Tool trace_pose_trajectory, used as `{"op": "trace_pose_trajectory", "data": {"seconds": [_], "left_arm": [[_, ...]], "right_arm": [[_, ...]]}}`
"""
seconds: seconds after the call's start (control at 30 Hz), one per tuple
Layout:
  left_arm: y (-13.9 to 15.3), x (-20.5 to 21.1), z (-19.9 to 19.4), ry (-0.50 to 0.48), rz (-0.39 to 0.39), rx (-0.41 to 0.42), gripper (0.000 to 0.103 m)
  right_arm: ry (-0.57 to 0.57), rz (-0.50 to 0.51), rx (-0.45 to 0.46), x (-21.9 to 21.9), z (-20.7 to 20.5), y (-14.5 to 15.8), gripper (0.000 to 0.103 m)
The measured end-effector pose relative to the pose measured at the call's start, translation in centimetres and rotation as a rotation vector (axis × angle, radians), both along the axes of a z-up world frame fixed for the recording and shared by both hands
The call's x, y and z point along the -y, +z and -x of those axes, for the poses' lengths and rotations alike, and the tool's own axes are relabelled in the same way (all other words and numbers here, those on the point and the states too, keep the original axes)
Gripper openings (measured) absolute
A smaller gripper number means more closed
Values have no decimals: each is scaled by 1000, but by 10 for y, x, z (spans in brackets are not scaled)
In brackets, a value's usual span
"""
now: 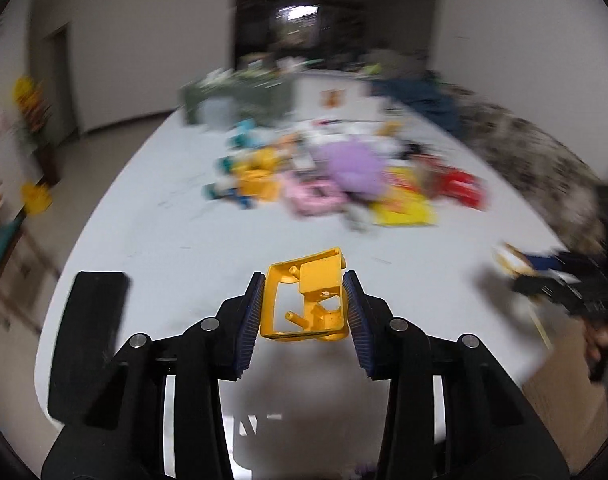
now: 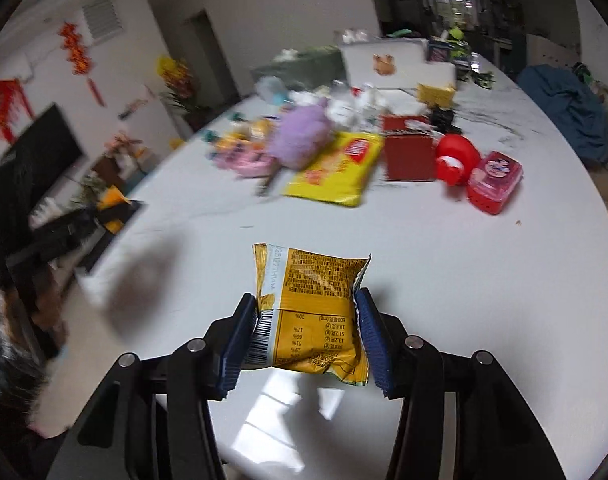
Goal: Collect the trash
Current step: 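Drop the yellow piece and snack bag into the cardboard box, then grasp the purple plush with the left tool while the right grasps the red box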
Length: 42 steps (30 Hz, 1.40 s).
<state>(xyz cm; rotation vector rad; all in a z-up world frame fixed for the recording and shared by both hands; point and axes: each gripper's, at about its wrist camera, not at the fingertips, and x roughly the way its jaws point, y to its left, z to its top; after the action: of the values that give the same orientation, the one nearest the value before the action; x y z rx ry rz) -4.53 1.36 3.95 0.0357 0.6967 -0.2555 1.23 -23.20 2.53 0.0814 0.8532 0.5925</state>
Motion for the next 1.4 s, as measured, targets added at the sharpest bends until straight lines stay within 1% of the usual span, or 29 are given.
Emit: {"op": "trace_pose_trajectory", "data": {"seconds": [0.1,0.2,0.27,0.33,0.37,0.4,0.43,0.47,0.5,0.53,0.57,0.6,0.63,0.67,0.7,0.77,0.83,0.93,0.97,1.0,1.03,1.1,1.13,1.23,1.27,1.3,1.33,1.37,1.4], "left_arm": [[-1,26,47,-156,-18,11,40],[-21,44,85,-289,-48,-40,40],[-41,53,100,-354,-87,-78,40],[-72,63,108,-407,-132,-155,40],[-84,64,105,-424,-142,-180,40],[-107,69,104,-454,-168,-231,44],[-120,69,102,-460,-188,-262,56],[-135,71,100,-460,-210,-289,65],[-153,71,97,-477,-219,-317,77],[-166,71,95,-483,-225,-331,79],[-181,72,91,-478,-241,-367,79],[-190,71,87,-477,-243,-405,79],[-195,69,86,-462,-243,-428,79],[-194,67,86,-451,-236,-431,79],[-185,63,87,-456,-203,-420,79],[-160,56,90,-462,-158,-361,79],[-136,53,88,-456,-143,-298,81],[-94,50,80,-424,-74,-190,84],[-87,50,73,-443,-6,-241,84],[-81,49,62,-458,94,-297,84],[-79,49,54,-445,174,-350,84],[-75,46,45,-423,303,-405,84],[-70,44,46,-424,331,-392,84],[-58,44,55,-437,272,-338,84],[-57,46,59,-440,246,-335,84],[-59,46,60,-438,235,-332,84],[-57,44,60,-435,229,-326,84],[-52,43,59,-429,229,-320,84],[-44,40,55,-416,231,-304,84]], "right_arm": [[75,-42,-16,-1,43,11,51],[150,-47,-62,-6,85,8,51],[190,-38,-117,-11,107,-5,51],[201,-16,-187,-16,119,-29,51],[197,-8,-239,-17,121,-48,52],[194,9,-284,-20,121,-70,53],[191,51,-312,-24,120,-93,61],[191,80,-329,-27,120,-109,73],[199,107,-364,-31,118,-132,80],[198,123,-384,-34,116,-146,81],[185,147,-403,-35,115,-161,79],[187,146,-412,-35,116,-164,77],[198,121,-396,-34,117,-157,73],[209,97,-363,-33,119,-143,73],[220,68,-319,-30,119,-123,73],[214,18,-212,-19,113,-80,76],[149,9,-52,-4,90,-32,82],[5,55,122,10,39,8,87],[-56,77,169,11,11,18,88],[-100,98,195,11,-14,23,88],[-145,128,223,7,-46,28,88],[-179,161,231,2,-91,29,88],[-194,195,208,-4,-121,26,88],[-192,238,154,-13,-171,8,88],[-188,258,123,-17,-185,-2,86],[-182,272,103,-22,-192,-10,80],[-176,299,95,-29,-199,-20,58],[-181,319,97,-28,-204,-21,50],[-178,316,97,-27,-202,-19,50]]}}
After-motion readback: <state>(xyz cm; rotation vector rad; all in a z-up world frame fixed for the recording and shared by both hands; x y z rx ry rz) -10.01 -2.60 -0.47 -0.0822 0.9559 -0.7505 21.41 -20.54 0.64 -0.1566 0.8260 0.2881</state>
